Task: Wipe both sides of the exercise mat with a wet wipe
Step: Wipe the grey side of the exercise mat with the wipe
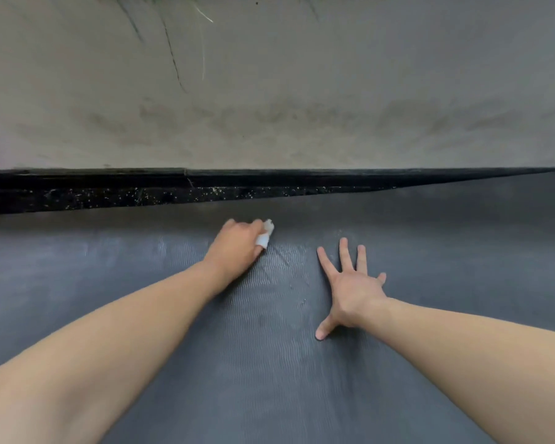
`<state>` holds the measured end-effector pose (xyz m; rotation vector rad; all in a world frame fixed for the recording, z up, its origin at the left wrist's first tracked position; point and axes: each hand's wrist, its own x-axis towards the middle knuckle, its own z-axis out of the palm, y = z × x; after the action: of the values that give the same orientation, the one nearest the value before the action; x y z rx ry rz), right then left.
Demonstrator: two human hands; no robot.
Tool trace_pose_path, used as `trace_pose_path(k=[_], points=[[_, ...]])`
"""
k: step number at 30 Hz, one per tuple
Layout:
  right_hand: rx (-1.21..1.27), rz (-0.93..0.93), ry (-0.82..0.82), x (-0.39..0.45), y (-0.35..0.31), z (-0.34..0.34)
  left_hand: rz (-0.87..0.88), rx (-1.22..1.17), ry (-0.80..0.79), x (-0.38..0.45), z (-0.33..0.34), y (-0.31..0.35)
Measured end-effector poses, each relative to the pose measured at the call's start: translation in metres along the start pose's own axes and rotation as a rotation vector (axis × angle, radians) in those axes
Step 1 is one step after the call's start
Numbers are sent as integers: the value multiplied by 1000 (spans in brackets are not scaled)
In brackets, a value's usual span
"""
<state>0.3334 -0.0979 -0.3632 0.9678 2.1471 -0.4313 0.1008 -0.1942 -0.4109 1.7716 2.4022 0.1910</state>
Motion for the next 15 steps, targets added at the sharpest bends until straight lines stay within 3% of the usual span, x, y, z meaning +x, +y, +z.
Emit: trace_pose_path(k=[1, 3, 5, 8, 9, 10, 13, 15], points=[[-1, 3, -2, 0, 0, 0, -120, -4, 80, -1, -4, -5], [-3, 3, 5, 0, 1, 1, -152, -56, 151, -13, -3, 11], [-2, 0, 3, 0, 1, 1, 40, -168, 60, -35, 6, 48], [-4, 5, 5, 1, 1, 0, 552, -116, -165, -62, 13, 70], [1, 6, 2, 0, 0, 0, 593, -83, -164, -57, 13, 59], [5, 4, 1, 0, 0, 0, 528, -52, -140, -49, 11, 45], [2, 4, 0, 0, -1, 0, 75, -23, 31, -27, -1, 6], [2, 9, 0, 0, -1, 1, -44, -62, 82, -31, -2, 13]])
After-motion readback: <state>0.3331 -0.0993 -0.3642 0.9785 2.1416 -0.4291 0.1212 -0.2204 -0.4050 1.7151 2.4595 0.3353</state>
